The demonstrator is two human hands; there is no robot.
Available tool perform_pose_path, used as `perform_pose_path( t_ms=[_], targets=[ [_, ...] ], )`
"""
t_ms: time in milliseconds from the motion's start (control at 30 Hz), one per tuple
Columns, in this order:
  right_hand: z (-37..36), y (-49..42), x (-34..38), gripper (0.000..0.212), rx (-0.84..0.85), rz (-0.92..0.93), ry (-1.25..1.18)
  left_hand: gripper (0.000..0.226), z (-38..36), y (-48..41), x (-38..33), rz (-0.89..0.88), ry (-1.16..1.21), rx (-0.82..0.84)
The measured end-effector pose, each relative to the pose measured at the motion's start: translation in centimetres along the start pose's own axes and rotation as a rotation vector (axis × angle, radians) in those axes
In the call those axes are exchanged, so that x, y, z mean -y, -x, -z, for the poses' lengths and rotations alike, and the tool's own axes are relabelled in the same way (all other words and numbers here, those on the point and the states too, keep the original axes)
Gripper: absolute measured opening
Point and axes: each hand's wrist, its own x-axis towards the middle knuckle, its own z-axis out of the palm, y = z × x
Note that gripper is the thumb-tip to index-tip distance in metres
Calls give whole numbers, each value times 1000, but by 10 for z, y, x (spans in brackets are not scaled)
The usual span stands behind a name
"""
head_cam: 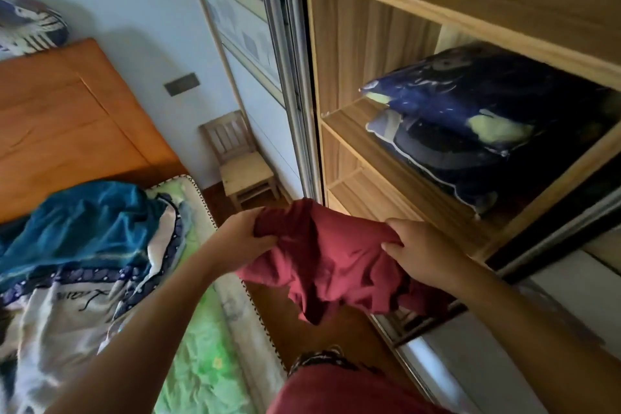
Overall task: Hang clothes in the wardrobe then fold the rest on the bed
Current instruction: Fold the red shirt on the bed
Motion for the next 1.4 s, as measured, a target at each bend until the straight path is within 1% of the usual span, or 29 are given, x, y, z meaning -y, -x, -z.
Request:
perform_pose_path(
  t_ms=[67,133,167,233,300,367,400,467,500,600,633,767,833,900,967,1067,1133,1200,1233,1300,1400],
  targets=[
    [6,-15,4,17,-8,-16,-30,33,9,-23,-5,-41,-37,8],
    [12,-28,7,17,-37,-22,-44,24,15,-44,-8,-60,-45,14],
    [15,-35,8,19,-49,-22,-51,22,18,-54,-9,-75,-36,21],
    [19,-46,7,24,-86,-33,-65,22,24,-72,-11,-100,-18,40],
    [25,-55,5,35,-121,-68,-71,22,32,-93,-12,-134,-34,79],
    [31,-63,3,45,-156,-112,-63,28,41,-118,-10,-170,-51,131],
    [34,-67,1,46,-175,-137,-59,32,45,-133,-7,-185,-56,150],
    [41,-78,-4,42,-196,-194,-64,34,52,-167,-1,-221,-57,191],
    [44,-84,-5,36,-186,-232,-86,32,54,-183,0,-239,-61,210],
    [49,-105,-2,7,-210,-321,-156,33,65,-234,2,-307,-33,290],
    [50,-112,1,4,-248,-335,-166,33,71,-249,1,-328,-7,323],
    [70,-132,28,16,-391,-338,-170,32,100,-299,-11,-429,84,411],
    [86,-134,44,11,-407,-391,-188,35,115,-318,-24,-489,123,437],
    [102,-130,60,8,-430,-427,-175,40,127,-331,-38,-561,128,474],
    [115,-124,73,6,-453,-445,-157,39,138,-338,-52,-625,131,516],
    [129,-109,93,6,-479,-466,-153,45,152,-342,-69,-685,138,542],
    [137,-97,105,8,-511,-469,-145,39,161,-341,-81,-736,134,545],
    [149,-85,117,19,-552,-457,-119,37,172,-337,-94,-782,155,555],
    [156,-79,123,21,-565,-453,-113,38,178,-335,-100,-799,176,560],
    [171,-68,135,16,-589,-440,-119,38,190,-331,-112,-820,214,558],
    [195,-53,153,16,-640,-401,-103,36,208,-323,-132,-843,272,541]
  ],
)
